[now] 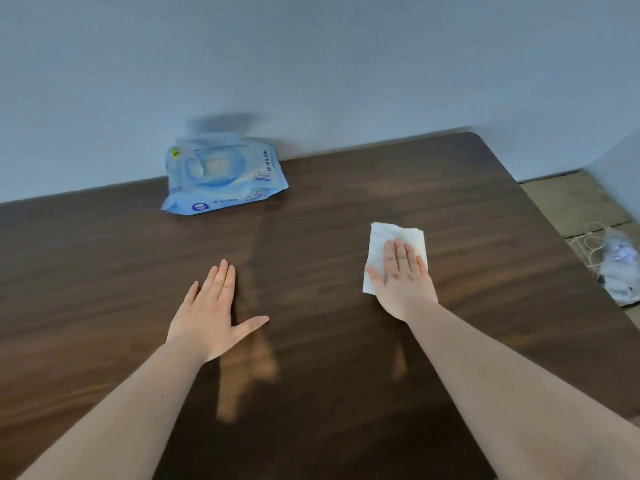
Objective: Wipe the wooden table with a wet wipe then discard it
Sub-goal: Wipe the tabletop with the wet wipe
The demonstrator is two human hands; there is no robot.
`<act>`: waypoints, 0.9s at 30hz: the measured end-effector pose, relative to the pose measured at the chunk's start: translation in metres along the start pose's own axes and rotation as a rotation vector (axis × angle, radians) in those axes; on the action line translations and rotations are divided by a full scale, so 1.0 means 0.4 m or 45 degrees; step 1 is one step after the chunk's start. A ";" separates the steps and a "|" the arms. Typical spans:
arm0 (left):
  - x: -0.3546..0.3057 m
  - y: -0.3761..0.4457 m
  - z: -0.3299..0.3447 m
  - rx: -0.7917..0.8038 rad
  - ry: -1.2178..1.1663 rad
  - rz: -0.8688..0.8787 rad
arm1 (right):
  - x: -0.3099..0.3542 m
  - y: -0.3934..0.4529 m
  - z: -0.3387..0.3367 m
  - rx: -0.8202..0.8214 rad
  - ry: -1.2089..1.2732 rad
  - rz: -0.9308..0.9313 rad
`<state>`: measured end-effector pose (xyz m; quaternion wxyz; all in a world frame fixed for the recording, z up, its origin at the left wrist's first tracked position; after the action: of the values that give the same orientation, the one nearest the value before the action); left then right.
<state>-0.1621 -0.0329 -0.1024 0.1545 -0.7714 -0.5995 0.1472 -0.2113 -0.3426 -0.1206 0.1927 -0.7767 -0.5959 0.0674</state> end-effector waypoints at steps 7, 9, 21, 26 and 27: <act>0.398 -0.205 0.077 0.005 -0.128 -0.384 | 0.447 -0.031 0.084 0.032 -0.071 -0.387; 0.490 -0.263 0.102 0.002 -0.162 -0.465 | 0.570 -0.044 0.108 0.043 -0.097 -0.464; 0.821 -0.472 0.208 -0.062 -0.287 -0.796 | 1.243 -0.167 0.257 0.139 -0.193 -0.946; 0.835 -0.465 0.205 -0.096 -0.315 -0.839 | 1.437 -0.203 0.293 0.109 -0.191 -1.057; 0.837 -0.467 0.203 -0.101 -0.330 -0.864 | 1.470 -0.212 0.300 0.114 -0.186 -1.074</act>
<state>-0.2801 0.3406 -0.1129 0.0873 -0.5090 -0.8411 0.1607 -0.1625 0.2614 -0.1250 0.1942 -0.4491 -0.8698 0.0633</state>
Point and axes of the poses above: each hand's wrist, its own y-axis towards the middle knuckle, its own z-axis out of the palm, x = y × z, the point moved 6 cm from there along y, towards the middle knuckle, and after that the axes turned 7 degrees about -z, right-handed, at the moved point
